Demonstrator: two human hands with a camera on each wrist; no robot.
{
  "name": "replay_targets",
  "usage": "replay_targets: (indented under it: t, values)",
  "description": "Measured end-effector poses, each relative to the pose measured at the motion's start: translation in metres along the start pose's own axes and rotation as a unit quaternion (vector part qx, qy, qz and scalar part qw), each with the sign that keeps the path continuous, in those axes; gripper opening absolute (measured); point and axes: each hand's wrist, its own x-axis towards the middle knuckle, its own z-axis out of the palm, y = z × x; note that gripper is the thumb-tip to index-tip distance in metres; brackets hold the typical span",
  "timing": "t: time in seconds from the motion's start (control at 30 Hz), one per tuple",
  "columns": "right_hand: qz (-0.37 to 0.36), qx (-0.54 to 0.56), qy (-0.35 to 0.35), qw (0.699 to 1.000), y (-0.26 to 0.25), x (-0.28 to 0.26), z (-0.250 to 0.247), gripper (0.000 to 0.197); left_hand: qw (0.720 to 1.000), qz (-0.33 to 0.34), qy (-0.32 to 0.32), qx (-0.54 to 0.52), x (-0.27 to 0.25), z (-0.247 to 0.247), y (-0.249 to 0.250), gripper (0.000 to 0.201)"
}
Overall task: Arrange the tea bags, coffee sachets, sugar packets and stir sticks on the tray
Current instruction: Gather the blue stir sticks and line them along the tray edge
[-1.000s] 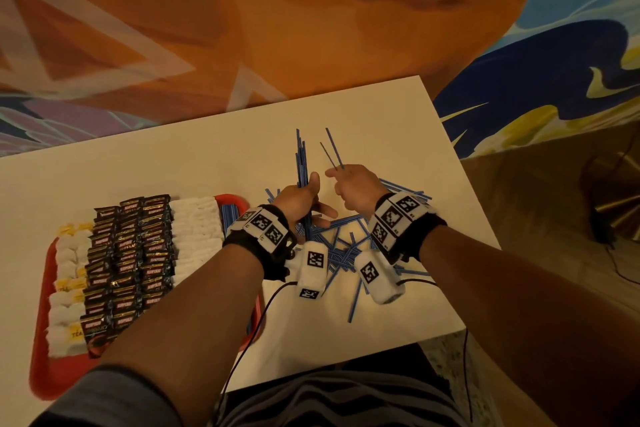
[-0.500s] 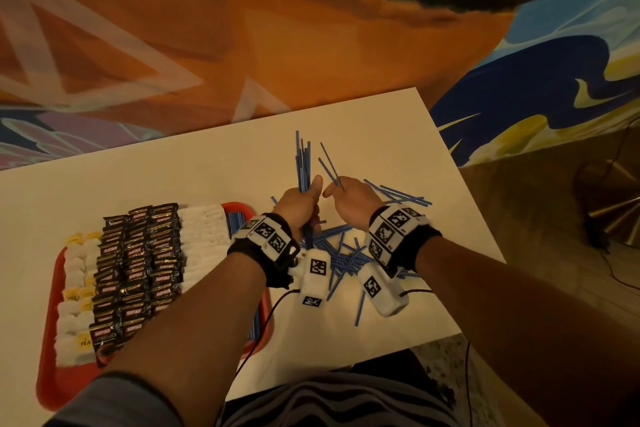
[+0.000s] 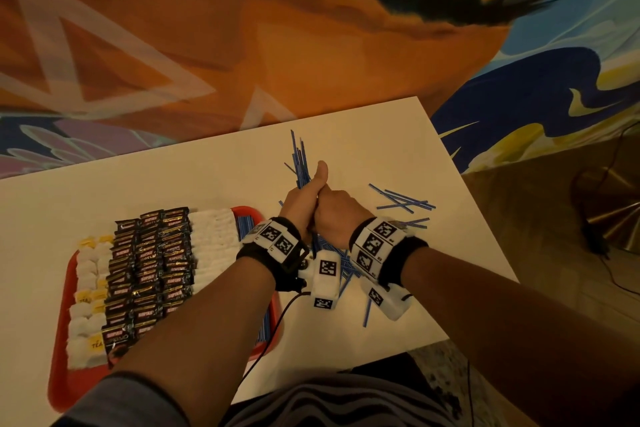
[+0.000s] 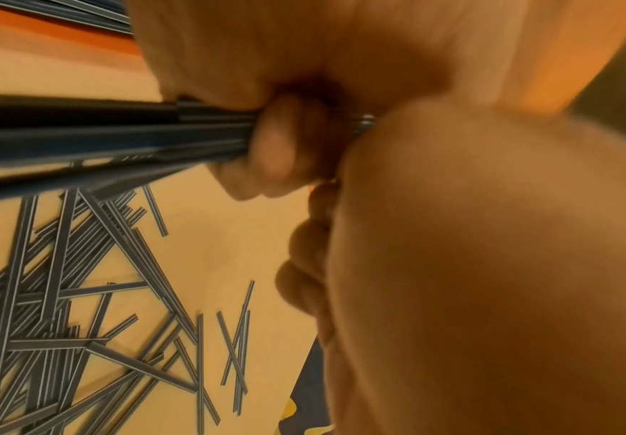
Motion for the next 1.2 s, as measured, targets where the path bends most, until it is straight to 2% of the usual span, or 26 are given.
replay_targets:
  t: [0.03, 0.13, 0.23, 0.37, 0.47, 0.53, 0.63, 0.67, 0.73, 0.8, 0.87, 1.0, 1.13, 1.17, 1.2]
  values:
    - [-0.009, 0.004, -0.001, 1.000, -0.002, -0.001, 0.001, 0.054, 1.000, 0.016, 0.022, -0.009, -0.001, -0.001, 0.001, 0.120]
    - [-0.045, 0.020, -0.023, 0.999, -0.006, -0.007, 0.003, 0.073, 0.996, 0.056, 0.074, 0.006, -0.006, -0.005, 0.007, 0.077]
    - [-0.075, 0.049, -0.023, 0.996, -0.001, -0.012, 0.001, 0.070, 0.992, 0.074, 0.099, 0.014, -0.008, -0.010, 0.009, 0.056]
    - [-0.068, 0.140, 0.031, 0.987, 0.009, -0.018, -0.004, 0.067, 0.991, 0.088, 0.093, -0.041, -0.017, -0.014, 0.017, 0.054]
    - [-0.012, 0.203, 0.051, 0.978, 0.014, -0.019, -0.006, 0.048, 0.988, 0.088, 0.073, -0.104, -0.022, -0.020, 0.026, 0.048]
    - [0.044, 0.260, 0.035, 0.964, 0.016, -0.017, -0.005, 0.038, 0.985, 0.095, 0.068, -0.123, -0.024, -0.025, 0.033, 0.048]
    - [0.113, 0.334, -0.048, 0.935, 0.008, -0.019, 0.000, 0.040, 0.982, 0.122, 0.078, -0.119, -0.029, -0.029, 0.042, 0.051]
    - [0.130, 0.371, -0.074, 0.916, 0.004, -0.020, 0.003, 0.040, 0.982, 0.136, 0.079, -0.109, -0.032, -0.029, 0.044, 0.052]
    - [0.178, 0.479, -0.110, 0.852, -0.007, -0.020, 0.006, 0.047, 0.980, 0.164, 0.072, -0.080, -0.038, -0.028, 0.047, 0.051]
    - [0.188, 0.557, -0.126, 0.799, -0.019, -0.018, 0.005, 0.047, 0.979, 0.186, 0.063, -0.058, -0.045, -0.024, 0.049, 0.048]
    - [0.181, 0.593, -0.123, 0.775, -0.029, -0.015, -0.001, 0.042, 0.976, 0.206, 0.054, -0.046, -0.052, -0.022, 0.051, 0.045]
    - [0.159, 0.607, -0.115, 0.770, -0.040, -0.017, -0.012, 0.039, 0.968, 0.245, 0.049, -0.002, -0.064, -0.024, 0.057, 0.046]
    - [0.143, 0.650, -0.109, 0.739, -0.049, -0.021, -0.012, 0.041, 0.964, 0.260, 0.058, 0.023, -0.067, -0.030, 0.060, 0.047]
    - [0.141, 0.633, -0.111, 0.753, -0.051, -0.022, -0.014, 0.040, 0.962, 0.263, 0.066, 0.035, -0.066, -0.031, 0.060, 0.048]
    - [0.134, 0.588, -0.106, 0.791, -0.053, -0.022, -0.019, 0.036, 0.960, 0.265, 0.072, 0.050, -0.066, -0.033, 0.061, 0.049]
